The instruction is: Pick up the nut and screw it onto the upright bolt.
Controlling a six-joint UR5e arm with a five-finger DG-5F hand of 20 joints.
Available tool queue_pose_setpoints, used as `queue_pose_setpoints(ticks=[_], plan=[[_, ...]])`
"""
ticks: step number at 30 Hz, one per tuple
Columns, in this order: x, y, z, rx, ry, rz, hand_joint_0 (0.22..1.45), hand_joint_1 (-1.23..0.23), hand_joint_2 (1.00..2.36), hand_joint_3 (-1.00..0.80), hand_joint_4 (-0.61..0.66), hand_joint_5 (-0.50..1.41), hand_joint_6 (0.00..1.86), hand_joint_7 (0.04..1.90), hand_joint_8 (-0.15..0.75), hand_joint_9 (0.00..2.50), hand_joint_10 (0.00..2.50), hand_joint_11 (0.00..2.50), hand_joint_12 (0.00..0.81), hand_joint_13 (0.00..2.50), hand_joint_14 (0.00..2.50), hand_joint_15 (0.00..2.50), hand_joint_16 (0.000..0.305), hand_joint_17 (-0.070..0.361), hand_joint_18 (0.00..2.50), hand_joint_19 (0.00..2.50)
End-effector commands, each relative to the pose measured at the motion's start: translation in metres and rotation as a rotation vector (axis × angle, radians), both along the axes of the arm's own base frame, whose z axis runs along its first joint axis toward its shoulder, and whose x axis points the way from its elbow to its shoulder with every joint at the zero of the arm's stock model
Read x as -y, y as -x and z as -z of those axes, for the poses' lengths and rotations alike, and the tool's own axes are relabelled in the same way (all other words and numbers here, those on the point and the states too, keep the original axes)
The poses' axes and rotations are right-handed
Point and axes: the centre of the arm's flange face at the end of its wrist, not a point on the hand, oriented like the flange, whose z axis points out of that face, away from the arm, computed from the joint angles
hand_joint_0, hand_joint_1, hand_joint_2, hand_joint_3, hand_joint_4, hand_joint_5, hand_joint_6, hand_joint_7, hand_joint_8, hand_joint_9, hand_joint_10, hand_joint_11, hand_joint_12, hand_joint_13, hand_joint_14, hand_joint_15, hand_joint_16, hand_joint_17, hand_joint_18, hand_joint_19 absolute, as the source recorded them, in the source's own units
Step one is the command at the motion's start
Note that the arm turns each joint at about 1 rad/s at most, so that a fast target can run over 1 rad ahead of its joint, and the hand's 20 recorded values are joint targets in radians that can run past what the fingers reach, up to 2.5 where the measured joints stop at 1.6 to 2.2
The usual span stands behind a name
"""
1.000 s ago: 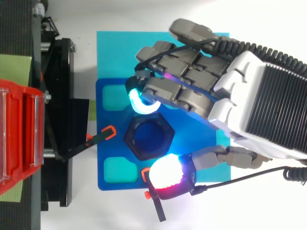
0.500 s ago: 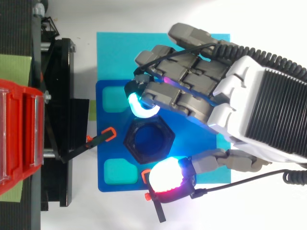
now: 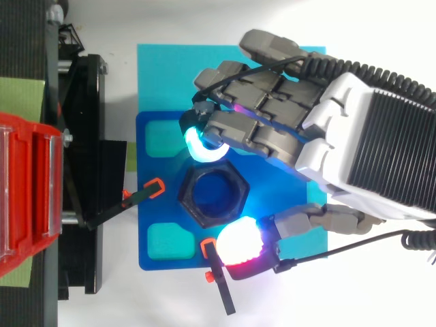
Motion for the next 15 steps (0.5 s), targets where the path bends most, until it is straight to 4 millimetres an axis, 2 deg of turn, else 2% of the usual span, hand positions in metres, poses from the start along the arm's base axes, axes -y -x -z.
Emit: queue_pose_setpoints(ticks=[1, 5, 15], plan=[[0.003, 0.001, 0.003, -0.003, 0.002, -0.002, 0.54, -0.55, 1.00, -0.50, 0.27, -0.16, 0.60, 1.13, 0.279, 0.59, 0.00, 0.00, 0.279, 0.63, 0.00, 0.00, 0.028, 0.063, 0.39, 0.00], [0.005, 0.006, 0.013, -0.008, 0.004, -0.007, 0.54, -0.55, 1.00, -0.50, 0.27, -0.16, 0.60, 1.13, 0.278, 0.59, 0.00, 0.00, 0.278, 0.63, 0.00, 0.00, 0.028, 0.063, 0.40, 0.00], [0.005, 0.004, 0.012, 0.020, -0.001, -0.010, 0.54, -0.55, 1.00, -0.50, 0.26, -0.17, 0.60, 1.15, 0.278, 0.60, 0.00, 0.00, 0.278, 0.63, 0.00, 0.00, 0.028, 0.063, 0.40, 0.00]])
